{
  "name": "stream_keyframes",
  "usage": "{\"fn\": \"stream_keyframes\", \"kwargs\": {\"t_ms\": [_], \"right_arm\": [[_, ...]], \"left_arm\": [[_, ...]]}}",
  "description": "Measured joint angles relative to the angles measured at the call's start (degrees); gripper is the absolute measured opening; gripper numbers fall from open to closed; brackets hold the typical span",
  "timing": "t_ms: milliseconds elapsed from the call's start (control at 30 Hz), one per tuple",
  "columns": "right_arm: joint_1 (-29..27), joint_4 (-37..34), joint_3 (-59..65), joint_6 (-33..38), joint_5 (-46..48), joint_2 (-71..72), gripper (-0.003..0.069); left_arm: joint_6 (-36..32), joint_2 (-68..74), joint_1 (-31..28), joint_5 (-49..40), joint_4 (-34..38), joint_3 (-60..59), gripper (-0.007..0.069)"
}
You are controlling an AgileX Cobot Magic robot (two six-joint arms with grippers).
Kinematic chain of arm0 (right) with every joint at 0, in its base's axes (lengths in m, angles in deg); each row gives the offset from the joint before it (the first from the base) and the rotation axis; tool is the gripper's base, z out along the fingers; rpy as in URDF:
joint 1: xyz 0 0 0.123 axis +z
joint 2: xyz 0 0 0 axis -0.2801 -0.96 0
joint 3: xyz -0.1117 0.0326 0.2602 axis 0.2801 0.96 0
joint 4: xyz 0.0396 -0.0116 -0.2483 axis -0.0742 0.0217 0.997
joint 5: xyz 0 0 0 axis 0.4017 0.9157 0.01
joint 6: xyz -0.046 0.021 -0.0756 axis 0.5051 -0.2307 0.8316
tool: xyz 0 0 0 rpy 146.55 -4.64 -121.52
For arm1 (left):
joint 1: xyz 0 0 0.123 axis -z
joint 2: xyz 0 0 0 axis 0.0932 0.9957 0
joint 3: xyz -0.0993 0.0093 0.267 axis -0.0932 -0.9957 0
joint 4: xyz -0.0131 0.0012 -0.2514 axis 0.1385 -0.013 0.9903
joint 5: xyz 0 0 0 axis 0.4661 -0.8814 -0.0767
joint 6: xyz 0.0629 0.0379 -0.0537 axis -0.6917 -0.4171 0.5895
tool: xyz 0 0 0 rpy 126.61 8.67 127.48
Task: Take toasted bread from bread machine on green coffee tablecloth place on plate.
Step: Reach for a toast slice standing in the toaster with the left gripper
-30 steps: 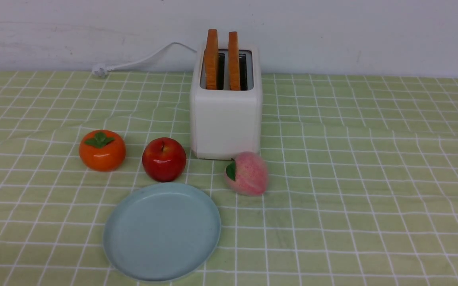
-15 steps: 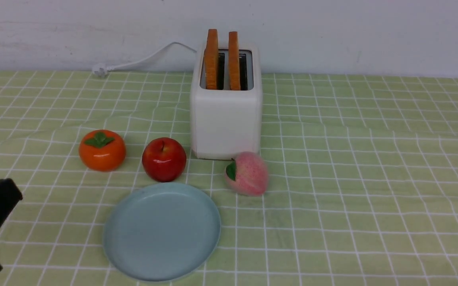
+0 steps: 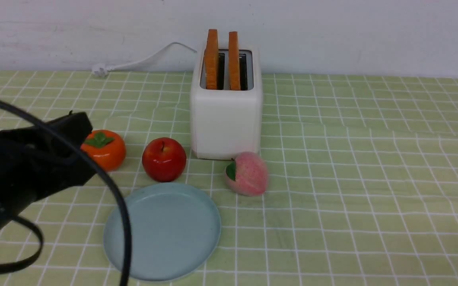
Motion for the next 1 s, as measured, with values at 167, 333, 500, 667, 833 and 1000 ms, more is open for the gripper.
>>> {"fn": "stream_keyframes", "kwargs": {"t_ms": [167, 333, 500, 667, 833, 1000], "right_arm": [[1.07, -2.26, -9.62, 11.13, 8.27, -7.92, -0.0011], [1.13, -16.10, -15.23, 26.50, 10.08, -14.20, -0.0003], [1.13, -29.94, -16.35, 41.08, 13.17, -18.77, 0.0000], [1.13, -36.70, -16.46, 48.72, 14.02, -19.72, 0.0000], [1.13, -37.88, -16.99, 50.40, 13.59, -19.72, 0.0000], [1.13, -38.32, -17.03, 51.64, 12.45, -20.14, 0.0000]], "left_arm": [[7.01, 7.70, 3.17, 9.91, -5.42, 0.22, -0.0013], [23.28, 20.54, 3.35, 22.62, -22.09, 0.73, -0.0013], [28.56, 31.90, 3.53, 30.01, -27.28, 6.32, 0.0006], [26.64, 42.01, 3.53, 30.61, -25.43, 15.00, 0.0175], [20.33, 49.64, 3.53, 31.02, -18.70, 23.69, 0.0349], [17.28, 54.84, 2.46, 30.14, -18.08, 30.67, 0.0395]]}}
